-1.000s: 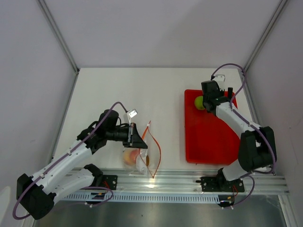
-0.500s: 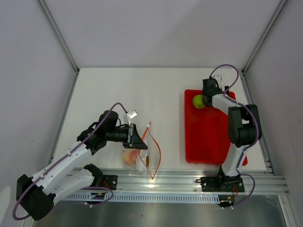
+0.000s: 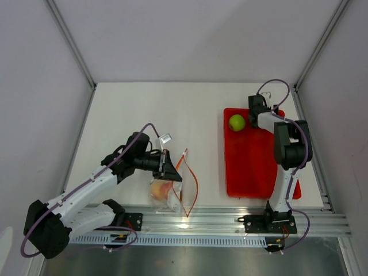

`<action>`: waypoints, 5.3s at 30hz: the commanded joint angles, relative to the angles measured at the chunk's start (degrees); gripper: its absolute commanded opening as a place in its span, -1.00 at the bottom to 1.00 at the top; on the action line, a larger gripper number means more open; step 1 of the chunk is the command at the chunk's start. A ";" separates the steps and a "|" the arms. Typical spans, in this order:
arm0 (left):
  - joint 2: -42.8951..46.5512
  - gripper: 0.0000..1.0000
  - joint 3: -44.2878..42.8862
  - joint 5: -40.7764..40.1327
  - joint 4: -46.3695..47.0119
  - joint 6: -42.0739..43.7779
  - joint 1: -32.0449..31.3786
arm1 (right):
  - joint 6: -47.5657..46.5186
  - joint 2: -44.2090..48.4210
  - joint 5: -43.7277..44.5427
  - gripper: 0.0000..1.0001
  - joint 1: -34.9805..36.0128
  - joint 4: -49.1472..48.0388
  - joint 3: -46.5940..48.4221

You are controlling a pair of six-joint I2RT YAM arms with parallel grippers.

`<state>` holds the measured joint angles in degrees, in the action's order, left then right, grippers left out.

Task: Place the food in the zip-top bag and seal the zipper
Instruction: Pick up the fake fruit from the bin, then place the fake fruit in the zipper food storage bag, then pick up the fake fruit from the bin.

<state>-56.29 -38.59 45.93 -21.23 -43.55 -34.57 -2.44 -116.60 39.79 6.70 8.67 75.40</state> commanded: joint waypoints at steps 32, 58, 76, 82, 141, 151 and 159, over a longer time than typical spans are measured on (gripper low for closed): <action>5.66 -0.99 0.97 -1.37 1.54 -3.12 -0.24 | 9.29 38.42 -23.23 -1.00 7.10 3.28 -18.96; 14.98 -0.99 5.72 -2.78 -0.56 -4.09 -0.24 | 10.10 59.21 -63.51 -1.00 41.18 4.51 -14.15; 12.97 -0.99 1.85 -4.01 -3.90 -1.36 -0.15 | 3.23 49.36 -69.58 -1.00 59.66 15.14 -4.47; 12.08 -0.99 0.18 -3.83 -3.99 -1.19 -0.15 | 3.32 48.75 -70.11 -0.85 59.83 19.01 -4.20; 13.14 -0.99 2.47 -4.27 -4.17 -1.19 -0.24 | 12.97 65.26 3.18 0.99 56.59 7.16 -19.93; 12.88 -0.99 3.61 -3.92 -3.20 -1.19 -0.24 | 31.69 68.70 -3.39 0.99 34.36 9.18 -28.90; 12.70 -0.99 4.05 -2.51 -1.70 -2.15 -0.24 | 41.54 59.74 -19.63 0.99 14.76 3.73 -31.10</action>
<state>-43.88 -34.52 42.09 -25.21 -45.52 -34.57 32.82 -53.78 28.77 26.24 17.41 44.16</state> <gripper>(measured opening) 0.005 0.993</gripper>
